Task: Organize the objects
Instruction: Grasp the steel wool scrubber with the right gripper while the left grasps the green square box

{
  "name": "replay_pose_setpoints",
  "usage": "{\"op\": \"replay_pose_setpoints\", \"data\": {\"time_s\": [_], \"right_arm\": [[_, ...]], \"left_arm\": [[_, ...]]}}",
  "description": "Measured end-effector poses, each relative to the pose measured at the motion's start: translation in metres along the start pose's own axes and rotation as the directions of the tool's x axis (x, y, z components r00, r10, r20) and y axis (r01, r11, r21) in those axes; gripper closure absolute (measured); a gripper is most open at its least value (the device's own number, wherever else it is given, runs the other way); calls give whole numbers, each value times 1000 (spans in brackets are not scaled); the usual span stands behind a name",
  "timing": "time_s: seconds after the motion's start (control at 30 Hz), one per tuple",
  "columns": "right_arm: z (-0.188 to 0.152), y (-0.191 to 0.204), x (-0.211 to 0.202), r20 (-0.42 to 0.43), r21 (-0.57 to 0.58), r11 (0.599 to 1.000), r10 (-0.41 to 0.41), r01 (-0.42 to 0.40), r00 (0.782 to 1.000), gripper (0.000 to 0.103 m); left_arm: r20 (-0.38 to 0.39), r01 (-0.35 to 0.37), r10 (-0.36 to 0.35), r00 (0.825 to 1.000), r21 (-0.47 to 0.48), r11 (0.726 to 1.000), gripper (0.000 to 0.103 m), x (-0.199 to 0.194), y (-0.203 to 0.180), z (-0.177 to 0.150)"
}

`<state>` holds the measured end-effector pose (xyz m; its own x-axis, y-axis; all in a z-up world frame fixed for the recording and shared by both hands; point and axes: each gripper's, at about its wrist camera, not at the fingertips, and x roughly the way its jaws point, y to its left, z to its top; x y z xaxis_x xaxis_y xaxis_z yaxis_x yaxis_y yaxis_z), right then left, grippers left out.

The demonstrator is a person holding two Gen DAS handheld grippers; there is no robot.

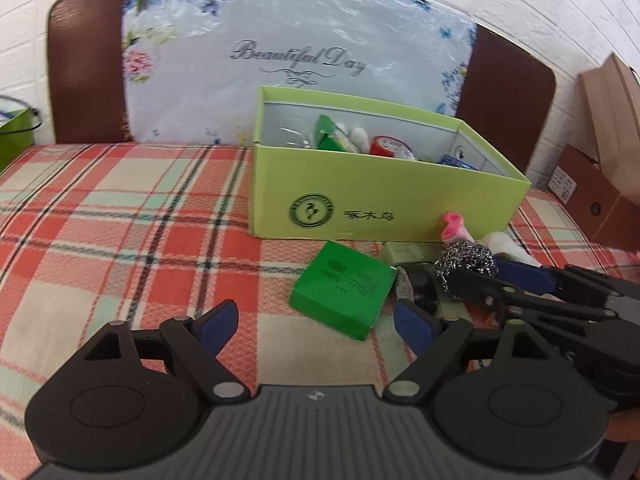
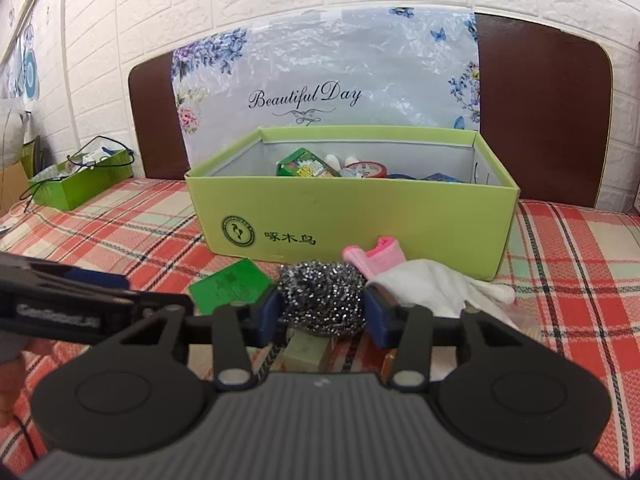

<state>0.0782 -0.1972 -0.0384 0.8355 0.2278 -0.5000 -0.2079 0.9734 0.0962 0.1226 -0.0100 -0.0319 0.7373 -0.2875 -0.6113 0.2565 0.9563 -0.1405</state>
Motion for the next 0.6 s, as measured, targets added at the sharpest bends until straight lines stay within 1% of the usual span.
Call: {"op": "replay_pose_setpoints", "data": {"time_s": [0.1,0.23,0.3,0.33,0.37,0.43,0.47,0.6], "right_arm": [[-5,-4,-16,7,5,1000,8,-8,1000,61],[-17,-8,-43,3,2,999,47,-47,999,61],[-25,-10,-58,-6,7,998,67,-67,998,61],[-30,-13,-65,-14,12,998,68,-68,998,61],[-35,-16,-71,-24,21,997,69,-69,997,61],[-45,-23,-82,-45,54,996,71,-68,996,61],[-49,-26,-86,-59,67,996,70,-66,996,62],[-64,-33,-97,-120,71,996,56,-47,991,62]], "left_arm": [[-2,31,-31,1000,65,997,15,15,-11,5],[-53,44,-38,998,114,993,15,44,-19,10],[-71,45,-38,997,102,994,20,51,-16,10],[-78,43,-36,996,97,994,30,53,-14,9],[-90,48,-40,995,86,995,32,54,-11,8],[-76,60,-55,996,63,996,33,49,-5,3],[-79,55,-50,996,59,997,34,46,-4,0],[-93,14,-9,996,60,998,34,18,-5,-18]]}}
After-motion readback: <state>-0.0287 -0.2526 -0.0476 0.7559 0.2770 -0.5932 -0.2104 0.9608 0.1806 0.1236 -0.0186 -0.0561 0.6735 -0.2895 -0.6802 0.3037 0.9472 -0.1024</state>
